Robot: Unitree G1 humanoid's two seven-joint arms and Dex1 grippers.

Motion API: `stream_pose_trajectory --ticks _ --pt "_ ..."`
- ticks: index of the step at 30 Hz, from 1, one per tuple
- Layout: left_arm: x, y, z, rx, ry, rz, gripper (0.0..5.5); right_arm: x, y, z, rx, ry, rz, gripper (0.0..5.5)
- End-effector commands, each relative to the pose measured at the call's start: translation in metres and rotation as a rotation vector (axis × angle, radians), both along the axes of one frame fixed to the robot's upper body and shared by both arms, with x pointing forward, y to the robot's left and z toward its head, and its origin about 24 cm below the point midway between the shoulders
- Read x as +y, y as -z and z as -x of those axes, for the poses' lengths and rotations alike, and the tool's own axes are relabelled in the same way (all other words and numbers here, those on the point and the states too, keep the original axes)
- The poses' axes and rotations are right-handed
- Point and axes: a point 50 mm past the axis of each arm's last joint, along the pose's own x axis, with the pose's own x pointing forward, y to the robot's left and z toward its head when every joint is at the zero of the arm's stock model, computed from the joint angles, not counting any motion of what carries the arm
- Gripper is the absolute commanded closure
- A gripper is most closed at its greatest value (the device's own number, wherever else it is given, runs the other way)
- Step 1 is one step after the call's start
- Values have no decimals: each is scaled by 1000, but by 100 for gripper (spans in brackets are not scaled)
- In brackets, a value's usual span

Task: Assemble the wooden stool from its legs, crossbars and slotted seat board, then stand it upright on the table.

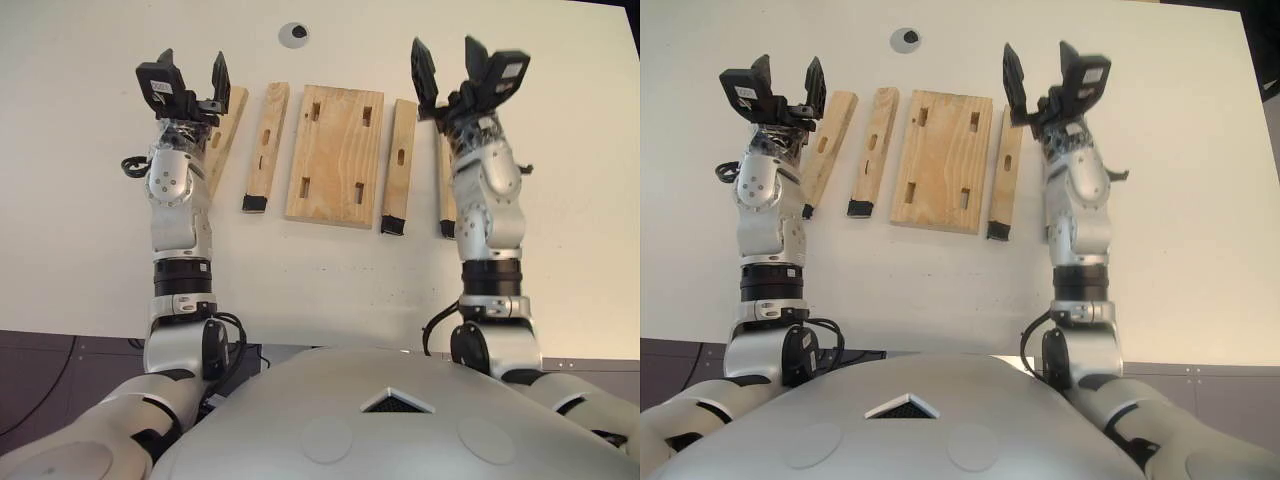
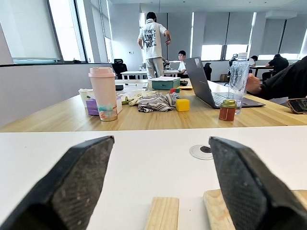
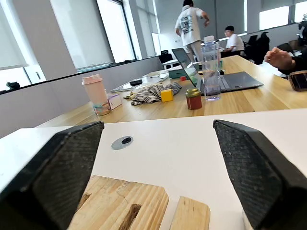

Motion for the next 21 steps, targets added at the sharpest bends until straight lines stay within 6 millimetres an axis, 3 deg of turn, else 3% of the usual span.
stream_pose_trajectory --ticks 1,6,11,14,19,21 --pt "-6 -1 -5 30 42 -23 200 -13 2 11 -3 111 13 149" --pt "-1 -10 11 11 18 -26 200 -68 -1 43 51 210 153 149" --pt "14 -1 40 14 -158 31 200 -107 22 92 310 98 311 149" --pt "10 4 49 13 -208 62 200 -119 34 106 427 56 343 149" --pt "10 4 49 9 -236 76 200 -122 53 112 544 38 337 149" --pt "11 4 49 8 -242 79 200 -122 60 116 589 37 335 195"
